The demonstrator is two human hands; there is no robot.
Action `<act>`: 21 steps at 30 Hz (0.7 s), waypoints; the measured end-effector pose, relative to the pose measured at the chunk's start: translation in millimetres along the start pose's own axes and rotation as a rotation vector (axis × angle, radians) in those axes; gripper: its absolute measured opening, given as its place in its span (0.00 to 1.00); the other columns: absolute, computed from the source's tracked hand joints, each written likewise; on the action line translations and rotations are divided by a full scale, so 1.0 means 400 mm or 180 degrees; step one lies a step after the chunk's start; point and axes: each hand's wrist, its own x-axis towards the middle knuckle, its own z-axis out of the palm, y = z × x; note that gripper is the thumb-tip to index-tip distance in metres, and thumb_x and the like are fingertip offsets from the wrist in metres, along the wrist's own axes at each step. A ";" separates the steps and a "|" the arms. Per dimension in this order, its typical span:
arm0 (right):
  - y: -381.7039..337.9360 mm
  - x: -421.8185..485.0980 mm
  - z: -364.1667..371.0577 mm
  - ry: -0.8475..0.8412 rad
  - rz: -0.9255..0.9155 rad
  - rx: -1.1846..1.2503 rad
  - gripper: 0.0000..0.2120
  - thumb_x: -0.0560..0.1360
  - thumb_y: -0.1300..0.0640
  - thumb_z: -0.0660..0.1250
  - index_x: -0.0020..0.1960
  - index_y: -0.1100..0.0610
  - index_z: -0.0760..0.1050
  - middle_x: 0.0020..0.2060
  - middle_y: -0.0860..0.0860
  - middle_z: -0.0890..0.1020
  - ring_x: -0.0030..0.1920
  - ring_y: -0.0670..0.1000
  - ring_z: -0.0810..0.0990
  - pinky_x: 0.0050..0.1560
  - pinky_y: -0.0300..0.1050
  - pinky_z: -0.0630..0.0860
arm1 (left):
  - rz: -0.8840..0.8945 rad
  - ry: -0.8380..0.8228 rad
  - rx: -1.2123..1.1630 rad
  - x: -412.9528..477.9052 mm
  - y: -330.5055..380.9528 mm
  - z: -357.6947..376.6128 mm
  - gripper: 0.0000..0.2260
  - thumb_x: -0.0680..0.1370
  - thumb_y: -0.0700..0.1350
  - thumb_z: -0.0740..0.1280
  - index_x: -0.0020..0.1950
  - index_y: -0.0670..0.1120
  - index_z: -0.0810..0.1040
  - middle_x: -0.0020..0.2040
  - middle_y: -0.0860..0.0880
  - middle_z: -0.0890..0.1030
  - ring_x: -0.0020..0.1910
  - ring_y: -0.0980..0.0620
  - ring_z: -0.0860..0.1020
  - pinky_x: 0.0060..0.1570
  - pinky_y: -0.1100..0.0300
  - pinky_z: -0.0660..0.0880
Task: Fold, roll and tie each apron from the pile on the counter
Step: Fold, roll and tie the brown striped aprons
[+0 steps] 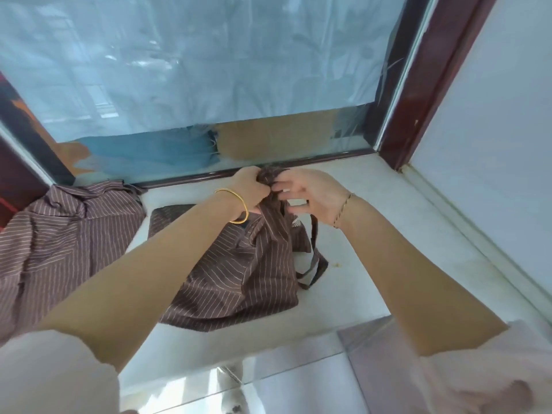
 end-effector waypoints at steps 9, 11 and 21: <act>0.153 -0.094 -0.054 0.0555 0.0316 -0.0741 0.13 0.75 0.62 0.66 0.56 0.55 0.66 0.58 0.60 0.77 0.46 0.57 0.80 0.38 0.46 0.80 | -0.0731 0.0292 -0.1911 -0.160 0.072 -0.001 0.16 0.75 0.26 0.46 0.37 0.41 0.67 0.21 0.45 0.74 0.21 0.50 0.78 0.17 0.61 0.74; 0.165 -0.112 -0.047 0.0631 0.0344 -0.0740 0.12 0.75 0.55 0.68 0.49 0.55 0.65 0.48 0.59 0.80 0.36 0.56 0.78 0.26 0.40 0.71 | -0.0594 0.0308 -0.1962 -0.184 0.101 0.005 0.16 0.75 0.27 0.46 0.36 0.42 0.67 0.20 0.46 0.73 0.19 0.51 0.76 0.17 0.65 0.71; 0.275 -0.184 -0.129 0.0825 0.0509 -0.1282 0.36 0.72 0.57 0.70 0.74 0.56 0.55 0.69 0.57 0.64 0.64 0.59 0.69 0.61 0.52 0.71 | -0.0050 0.0740 -0.1371 -0.240 0.179 0.009 0.12 0.70 0.31 0.57 0.27 0.36 0.73 0.27 0.44 0.72 0.25 0.45 0.72 0.32 0.59 0.74</act>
